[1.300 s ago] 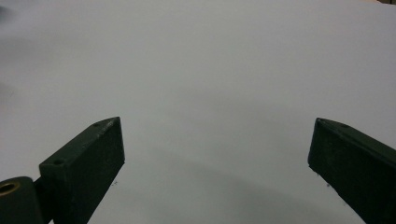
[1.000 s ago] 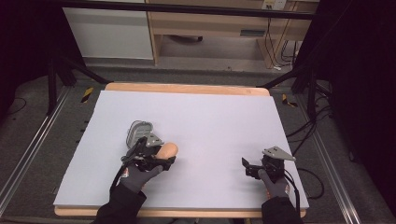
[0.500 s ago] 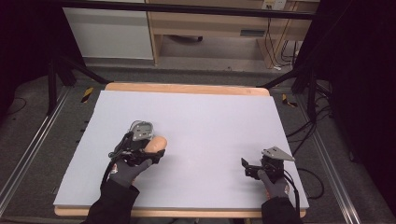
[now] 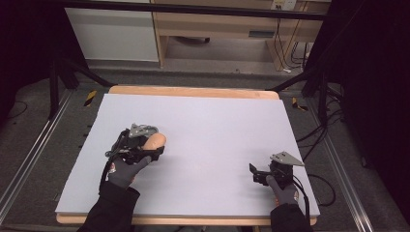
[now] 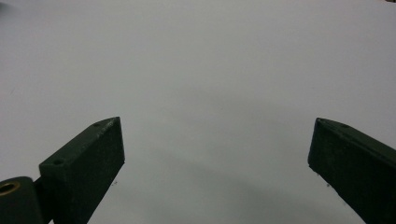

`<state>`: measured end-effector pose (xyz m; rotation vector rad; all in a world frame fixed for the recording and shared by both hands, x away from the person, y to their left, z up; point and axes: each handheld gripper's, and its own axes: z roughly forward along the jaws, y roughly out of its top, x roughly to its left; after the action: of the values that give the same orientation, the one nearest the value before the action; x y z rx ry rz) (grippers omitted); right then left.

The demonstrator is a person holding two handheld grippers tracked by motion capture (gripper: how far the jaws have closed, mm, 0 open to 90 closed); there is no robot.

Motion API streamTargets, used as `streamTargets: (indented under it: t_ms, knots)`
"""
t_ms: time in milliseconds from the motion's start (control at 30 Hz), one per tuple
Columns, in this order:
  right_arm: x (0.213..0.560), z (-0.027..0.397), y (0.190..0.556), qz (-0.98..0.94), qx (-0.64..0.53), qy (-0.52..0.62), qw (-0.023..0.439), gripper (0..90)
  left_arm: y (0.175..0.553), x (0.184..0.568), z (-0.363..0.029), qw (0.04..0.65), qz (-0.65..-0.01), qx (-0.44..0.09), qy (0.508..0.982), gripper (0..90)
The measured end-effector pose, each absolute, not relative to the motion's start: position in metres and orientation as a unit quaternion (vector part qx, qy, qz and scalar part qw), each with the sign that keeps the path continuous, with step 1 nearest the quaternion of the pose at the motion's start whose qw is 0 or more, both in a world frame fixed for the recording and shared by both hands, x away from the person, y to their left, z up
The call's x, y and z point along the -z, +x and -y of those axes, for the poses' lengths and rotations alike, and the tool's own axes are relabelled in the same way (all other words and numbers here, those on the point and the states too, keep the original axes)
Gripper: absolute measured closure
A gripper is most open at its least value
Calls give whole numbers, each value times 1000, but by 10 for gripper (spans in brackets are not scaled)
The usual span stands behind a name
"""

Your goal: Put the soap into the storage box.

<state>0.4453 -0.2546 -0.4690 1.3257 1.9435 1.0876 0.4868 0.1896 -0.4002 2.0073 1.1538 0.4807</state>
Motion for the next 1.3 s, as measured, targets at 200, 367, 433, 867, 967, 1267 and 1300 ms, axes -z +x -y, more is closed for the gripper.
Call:
streamTargets:
  t_ms: [200,367,433,867,967,1267,1300]
  knots:
    - [469,255,446,-720,-403,494,272,40,495,400,-193,377,-460,-186,782,319]
    - [469,255,446,-718,-404,497,273,39,502,397,-198,381,-466,-189,775,319]
    - [469,254,446,-719,-404,496,273,39,505,397,-200,383,-470,-191,772,319]
    - [470,253,447,-723,-402,493,271,39,521,408,-209,374,-488,-200,763,319]
    - [470,253,447,-722,-402,493,272,39,522,411,-211,369,-491,-202,763,319]
    - [470,253,446,-723,-401,492,271,39,526,419,-217,363,-502,-200,759,319]
    - [470,253,446,-723,-401,492,271,39,526,419,-217,360,-501,-201,761,319]
